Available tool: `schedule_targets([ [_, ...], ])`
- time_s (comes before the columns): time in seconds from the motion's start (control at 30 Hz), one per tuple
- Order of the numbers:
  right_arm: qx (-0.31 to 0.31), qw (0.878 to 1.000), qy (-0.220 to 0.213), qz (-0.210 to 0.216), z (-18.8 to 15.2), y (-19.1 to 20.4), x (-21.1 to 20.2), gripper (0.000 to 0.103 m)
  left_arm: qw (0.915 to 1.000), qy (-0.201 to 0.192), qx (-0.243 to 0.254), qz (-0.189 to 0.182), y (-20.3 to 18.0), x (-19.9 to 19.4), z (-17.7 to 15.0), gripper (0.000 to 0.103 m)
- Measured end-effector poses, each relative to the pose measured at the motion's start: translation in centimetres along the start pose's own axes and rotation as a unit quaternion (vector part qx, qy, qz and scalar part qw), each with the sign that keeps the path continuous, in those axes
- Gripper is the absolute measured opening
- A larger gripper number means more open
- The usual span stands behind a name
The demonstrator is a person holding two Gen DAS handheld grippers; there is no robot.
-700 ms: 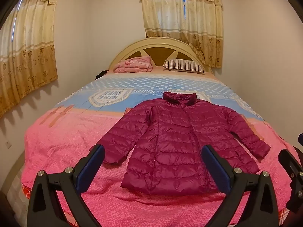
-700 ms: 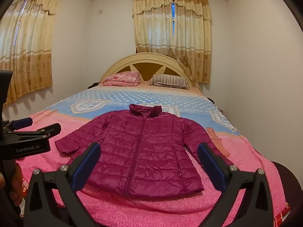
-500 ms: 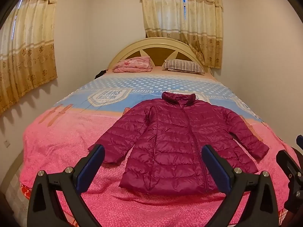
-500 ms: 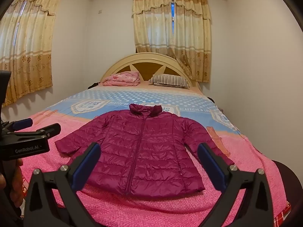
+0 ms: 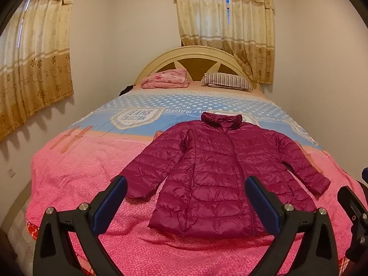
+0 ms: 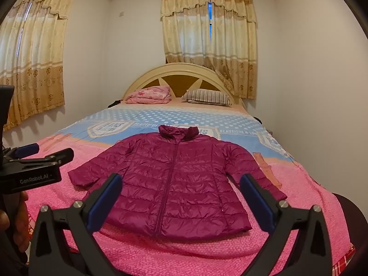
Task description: Fold large clothes
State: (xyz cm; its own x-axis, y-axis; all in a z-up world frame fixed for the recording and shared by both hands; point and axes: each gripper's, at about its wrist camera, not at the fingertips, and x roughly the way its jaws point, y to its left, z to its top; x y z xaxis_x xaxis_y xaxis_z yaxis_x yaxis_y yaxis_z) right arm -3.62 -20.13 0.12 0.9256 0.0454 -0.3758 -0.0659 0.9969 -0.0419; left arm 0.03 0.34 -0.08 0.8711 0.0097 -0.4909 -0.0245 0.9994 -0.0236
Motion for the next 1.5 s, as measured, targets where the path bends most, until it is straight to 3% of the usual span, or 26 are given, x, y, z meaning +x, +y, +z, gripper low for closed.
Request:
schedule_targets([
  [1.5,0.003,1.000,0.004,0.006,-0.51,0.84,0.13,0.103,0.9999,-0.003,-0.013,-0.002,0.23,-0.17,0.28,0.102],
])
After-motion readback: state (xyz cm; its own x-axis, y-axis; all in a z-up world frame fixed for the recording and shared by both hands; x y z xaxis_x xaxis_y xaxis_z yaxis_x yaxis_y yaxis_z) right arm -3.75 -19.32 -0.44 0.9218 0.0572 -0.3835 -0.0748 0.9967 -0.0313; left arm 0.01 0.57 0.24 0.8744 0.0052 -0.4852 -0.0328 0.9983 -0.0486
